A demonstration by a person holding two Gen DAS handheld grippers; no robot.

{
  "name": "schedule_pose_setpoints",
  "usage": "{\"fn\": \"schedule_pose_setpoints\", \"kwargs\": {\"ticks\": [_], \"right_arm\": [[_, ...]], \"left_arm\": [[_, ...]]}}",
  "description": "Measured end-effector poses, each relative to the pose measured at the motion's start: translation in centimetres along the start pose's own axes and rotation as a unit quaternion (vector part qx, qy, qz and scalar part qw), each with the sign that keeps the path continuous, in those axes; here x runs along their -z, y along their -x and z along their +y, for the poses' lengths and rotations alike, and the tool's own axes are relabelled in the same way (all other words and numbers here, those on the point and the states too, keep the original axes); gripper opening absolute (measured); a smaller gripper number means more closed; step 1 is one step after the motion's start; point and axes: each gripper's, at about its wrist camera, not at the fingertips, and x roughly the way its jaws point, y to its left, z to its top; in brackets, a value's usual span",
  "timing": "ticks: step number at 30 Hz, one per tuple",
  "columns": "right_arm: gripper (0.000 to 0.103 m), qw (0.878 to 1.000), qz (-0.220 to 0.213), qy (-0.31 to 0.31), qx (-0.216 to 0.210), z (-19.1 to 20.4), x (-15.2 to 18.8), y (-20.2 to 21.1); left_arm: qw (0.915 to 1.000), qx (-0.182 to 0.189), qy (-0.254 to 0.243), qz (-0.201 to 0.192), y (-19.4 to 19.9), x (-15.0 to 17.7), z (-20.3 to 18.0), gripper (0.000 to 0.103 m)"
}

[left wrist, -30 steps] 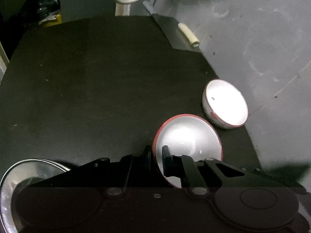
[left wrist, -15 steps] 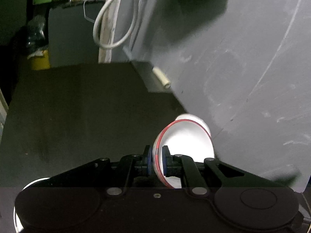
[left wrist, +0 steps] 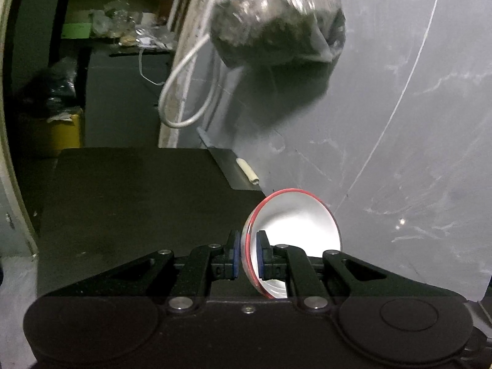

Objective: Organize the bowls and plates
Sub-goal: 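Lift the white bowl with the left gripper and carry it over the basin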

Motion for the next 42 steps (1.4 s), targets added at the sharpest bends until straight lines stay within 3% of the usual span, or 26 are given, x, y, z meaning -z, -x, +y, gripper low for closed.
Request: {"fn": "schedule_pose_setpoints", "kwargs": {"ticks": [6,16,31,42], "right_arm": [[0.023,0.999,0.014,0.033,-0.005,4.5,1.3,2.3],[0.023,0.992,0.079,0.094,-0.018,9.8,4.4,4.1],[0.023,0.970,0.188,0.147,-0.032,14.6,8.5,4.0],[0.023,0.957,0.247,0.147,-0.043,14.9,9.9,2.5]], "left_arm": [[0.9996,0.006,0.027,-0.010,4.5,1.9,2.2,0.011],[0.9976,0.005,0.068,-0.005,9.3,6.0,5.6,0.011],[0.9912,-0.019,0.123,0.045,12.1,12.2,9.5,0.011],[0.9853,-0.036,0.142,0.089,11.7,14.4,10.8,0.011]]}}
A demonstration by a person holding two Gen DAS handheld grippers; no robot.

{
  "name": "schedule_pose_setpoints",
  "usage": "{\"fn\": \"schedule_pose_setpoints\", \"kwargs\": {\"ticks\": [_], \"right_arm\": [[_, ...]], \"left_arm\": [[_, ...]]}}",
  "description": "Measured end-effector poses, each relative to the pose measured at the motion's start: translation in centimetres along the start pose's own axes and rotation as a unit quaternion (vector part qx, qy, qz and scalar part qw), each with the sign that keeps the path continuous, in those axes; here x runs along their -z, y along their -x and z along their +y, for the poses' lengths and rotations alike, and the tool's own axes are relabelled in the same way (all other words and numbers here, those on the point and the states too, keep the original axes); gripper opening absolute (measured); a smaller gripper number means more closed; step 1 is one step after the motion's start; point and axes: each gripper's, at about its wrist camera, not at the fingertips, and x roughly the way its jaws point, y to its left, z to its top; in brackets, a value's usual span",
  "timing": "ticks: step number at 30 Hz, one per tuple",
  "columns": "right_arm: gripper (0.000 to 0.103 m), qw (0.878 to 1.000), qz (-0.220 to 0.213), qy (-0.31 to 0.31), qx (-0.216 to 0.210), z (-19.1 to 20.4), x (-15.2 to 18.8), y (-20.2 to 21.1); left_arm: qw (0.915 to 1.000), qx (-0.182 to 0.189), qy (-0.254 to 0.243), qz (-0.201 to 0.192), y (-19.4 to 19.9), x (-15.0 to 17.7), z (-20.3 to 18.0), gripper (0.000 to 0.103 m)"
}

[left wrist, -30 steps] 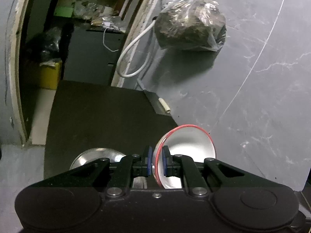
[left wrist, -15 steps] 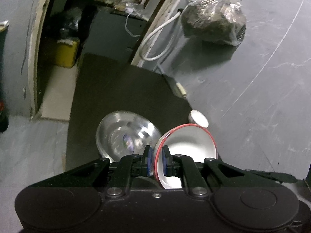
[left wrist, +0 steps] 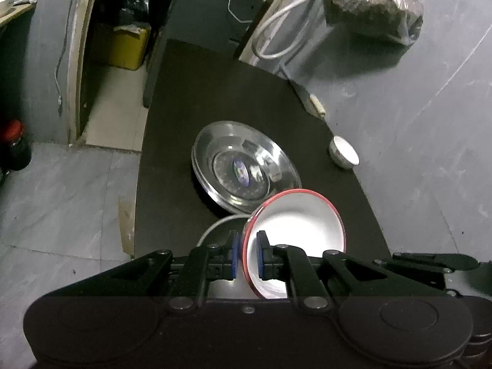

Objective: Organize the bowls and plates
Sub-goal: 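Lift the white bowl with the left gripper and carry it over the basin, then lower the white bowl into the steel bowl and open the left gripper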

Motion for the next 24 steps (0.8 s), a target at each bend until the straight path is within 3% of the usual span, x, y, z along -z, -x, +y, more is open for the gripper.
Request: {"fn": "schedule_pose_setpoints", "kwargs": {"ticks": [8,16,24], "right_arm": [[0.023,0.999,0.024,-0.022,-0.002,-1.3,0.3,-0.7],[0.023,0.998,0.048,-0.031,-0.017,-1.8,0.3,-1.9],[0.023,0.997,0.062,-0.031,-0.028,-2.0,-0.1,-2.8]], "left_arm": [[0.9994,-0.003,-0.013,0.032,-1.2,0.1,-0.8,0.011],[0.9968,-0.035,-0.040,0.060,-1.6,0.6,-1.6,0.011],[0.9947,-0.051,-0.036,0.081,-2.3,0.6,-1.4,0.014]]}}
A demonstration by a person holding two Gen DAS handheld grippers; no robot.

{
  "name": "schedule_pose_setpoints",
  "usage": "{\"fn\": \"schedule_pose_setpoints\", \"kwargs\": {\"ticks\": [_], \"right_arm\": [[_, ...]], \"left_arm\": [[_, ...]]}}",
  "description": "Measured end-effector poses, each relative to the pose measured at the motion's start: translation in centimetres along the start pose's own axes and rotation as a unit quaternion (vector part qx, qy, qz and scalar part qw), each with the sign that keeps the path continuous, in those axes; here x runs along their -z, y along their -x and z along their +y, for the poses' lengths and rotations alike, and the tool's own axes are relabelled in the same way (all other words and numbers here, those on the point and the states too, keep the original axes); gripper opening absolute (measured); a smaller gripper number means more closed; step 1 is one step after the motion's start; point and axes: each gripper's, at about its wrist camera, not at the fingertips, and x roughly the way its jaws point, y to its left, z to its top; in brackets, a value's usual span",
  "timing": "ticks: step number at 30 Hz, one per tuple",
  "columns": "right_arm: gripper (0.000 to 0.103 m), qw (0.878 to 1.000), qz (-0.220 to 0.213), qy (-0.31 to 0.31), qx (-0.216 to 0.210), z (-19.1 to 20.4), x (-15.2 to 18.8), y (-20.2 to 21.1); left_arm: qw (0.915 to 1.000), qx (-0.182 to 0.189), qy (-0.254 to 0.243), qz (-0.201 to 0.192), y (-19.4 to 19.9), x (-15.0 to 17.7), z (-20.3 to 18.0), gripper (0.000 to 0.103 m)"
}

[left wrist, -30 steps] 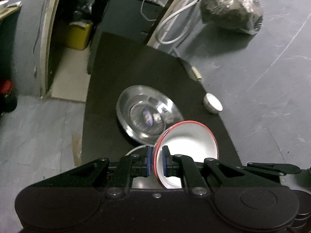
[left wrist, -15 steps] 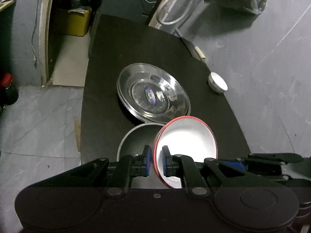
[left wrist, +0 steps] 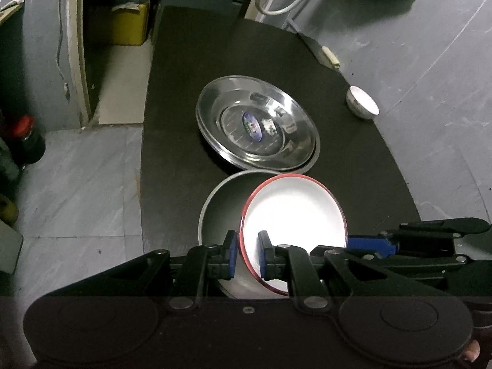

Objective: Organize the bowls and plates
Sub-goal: 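Lower the white bowl into the steel bowl and open the left gripper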

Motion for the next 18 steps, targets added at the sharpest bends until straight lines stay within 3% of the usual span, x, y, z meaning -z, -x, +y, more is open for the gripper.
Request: {"fn": "schedule_pose_setpoints", "kwargs": {"ticks": [18], "right_arm": [[0.023,1.000,0.023,-0.005,-0.010,-0.5,-0.5,-1.7]], "left_arm": [[0.9995,-0.009,0.013,0.027,-1.6,-0.5,0.6,0.016]]}}
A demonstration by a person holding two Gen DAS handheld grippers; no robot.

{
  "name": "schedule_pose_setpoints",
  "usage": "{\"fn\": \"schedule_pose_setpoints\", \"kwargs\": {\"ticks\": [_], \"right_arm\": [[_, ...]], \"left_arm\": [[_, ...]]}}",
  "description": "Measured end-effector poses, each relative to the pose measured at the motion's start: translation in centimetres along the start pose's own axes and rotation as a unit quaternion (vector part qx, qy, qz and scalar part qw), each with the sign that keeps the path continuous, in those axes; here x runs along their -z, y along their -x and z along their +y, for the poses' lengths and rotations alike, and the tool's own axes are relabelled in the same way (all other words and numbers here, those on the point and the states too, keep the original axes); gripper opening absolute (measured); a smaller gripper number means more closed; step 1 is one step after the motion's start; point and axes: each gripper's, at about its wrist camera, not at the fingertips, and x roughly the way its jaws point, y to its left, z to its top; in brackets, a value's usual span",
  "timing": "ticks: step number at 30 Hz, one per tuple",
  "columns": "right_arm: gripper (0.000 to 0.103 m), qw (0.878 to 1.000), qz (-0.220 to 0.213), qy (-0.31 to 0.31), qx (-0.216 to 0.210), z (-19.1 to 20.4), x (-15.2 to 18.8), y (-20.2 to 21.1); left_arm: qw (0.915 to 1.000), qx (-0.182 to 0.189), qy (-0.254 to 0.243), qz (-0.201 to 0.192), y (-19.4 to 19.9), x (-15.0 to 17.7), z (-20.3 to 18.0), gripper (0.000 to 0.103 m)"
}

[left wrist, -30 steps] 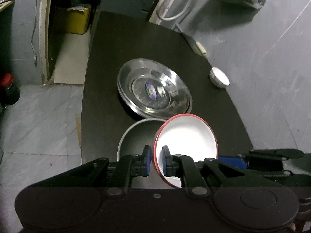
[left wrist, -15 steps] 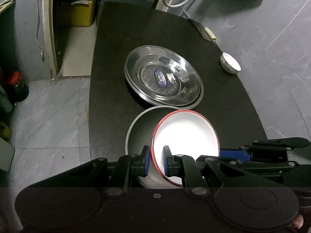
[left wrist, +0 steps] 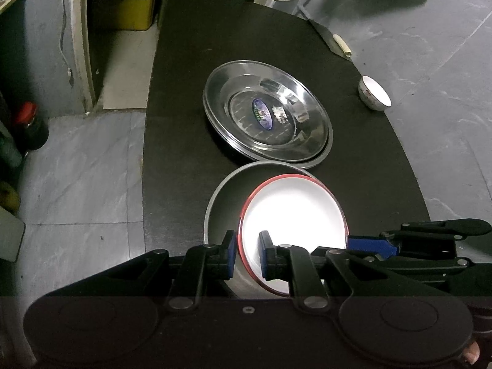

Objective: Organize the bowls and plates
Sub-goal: 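Lower the white bowl into the steel bowl and open the left gripper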

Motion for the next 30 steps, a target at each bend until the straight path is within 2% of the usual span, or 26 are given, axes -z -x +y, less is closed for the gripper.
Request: {"fn": "schedule_pose_setpoints", "kwargs": {"ticks": [22,30], "right_arm": [[0.023,1.000,0.013,-0.016,0.002,-0.45,-0.53,-0.72],[0.023,1.000,0.012,-0.018,0.001,-0.54,-0.41,-0.66]], "left_arm": [[0.9999,0.012,0.000,-0.001,-0.38,-0.55,0.29,0.024],[0.9999,0.013,0.002,-0.005,-0.18,-0.55,0.27,0.038]]}}
